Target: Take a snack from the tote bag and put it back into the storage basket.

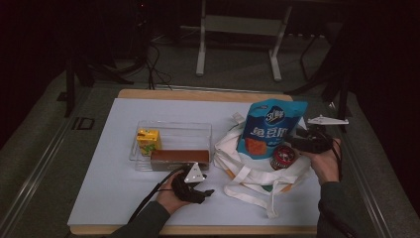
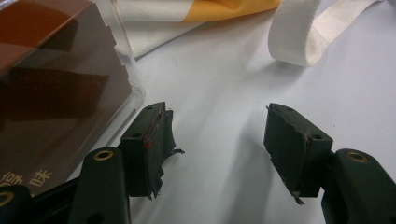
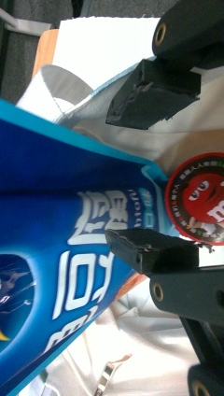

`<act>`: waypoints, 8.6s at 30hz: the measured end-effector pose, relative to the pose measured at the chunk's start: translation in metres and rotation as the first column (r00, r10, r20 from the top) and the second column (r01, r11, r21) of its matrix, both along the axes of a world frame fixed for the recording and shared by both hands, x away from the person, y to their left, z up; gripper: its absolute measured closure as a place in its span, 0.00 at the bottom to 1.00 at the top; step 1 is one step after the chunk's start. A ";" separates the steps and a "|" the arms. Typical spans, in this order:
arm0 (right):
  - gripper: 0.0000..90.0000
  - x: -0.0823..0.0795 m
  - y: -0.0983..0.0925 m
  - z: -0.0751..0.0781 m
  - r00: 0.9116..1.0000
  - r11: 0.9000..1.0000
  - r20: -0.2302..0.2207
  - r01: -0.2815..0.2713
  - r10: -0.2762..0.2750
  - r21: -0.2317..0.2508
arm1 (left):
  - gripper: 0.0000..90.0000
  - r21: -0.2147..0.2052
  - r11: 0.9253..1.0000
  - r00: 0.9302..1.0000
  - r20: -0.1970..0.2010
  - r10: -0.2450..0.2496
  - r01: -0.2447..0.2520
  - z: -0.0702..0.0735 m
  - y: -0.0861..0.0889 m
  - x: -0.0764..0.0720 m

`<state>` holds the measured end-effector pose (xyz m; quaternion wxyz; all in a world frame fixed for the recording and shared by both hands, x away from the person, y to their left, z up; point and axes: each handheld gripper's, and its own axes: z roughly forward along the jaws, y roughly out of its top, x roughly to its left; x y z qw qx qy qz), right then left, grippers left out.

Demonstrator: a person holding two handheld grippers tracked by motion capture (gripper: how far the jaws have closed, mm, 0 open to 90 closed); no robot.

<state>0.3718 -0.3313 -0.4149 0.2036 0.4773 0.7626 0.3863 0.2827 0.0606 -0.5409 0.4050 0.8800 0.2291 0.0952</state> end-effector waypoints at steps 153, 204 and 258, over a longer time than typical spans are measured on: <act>0.99 0.012 0.150 0.114 0.921 0.782 0.160 -0.385 0.354 0.490 | 0.42 0.000 0.999 0.999 -0.006 -0.053 0.053 0.000 -0.001 -0.001; 0.98 0.071 0.242 0.072 0.946 0.801 0.085 -0.310 0.312 0.512 | 0.41 -0.020 0.998 0.998 -0.016 -0.057 0.056 0.000 0.000 0.000; 0.97 0.056 0.267 -0.001 0.924 0.796 0.016 -0.338 0.382 0.503 | 0.41 -0.017 0.999 0.999 -0.013 -0.048 0.048 0.000 0.000 0.000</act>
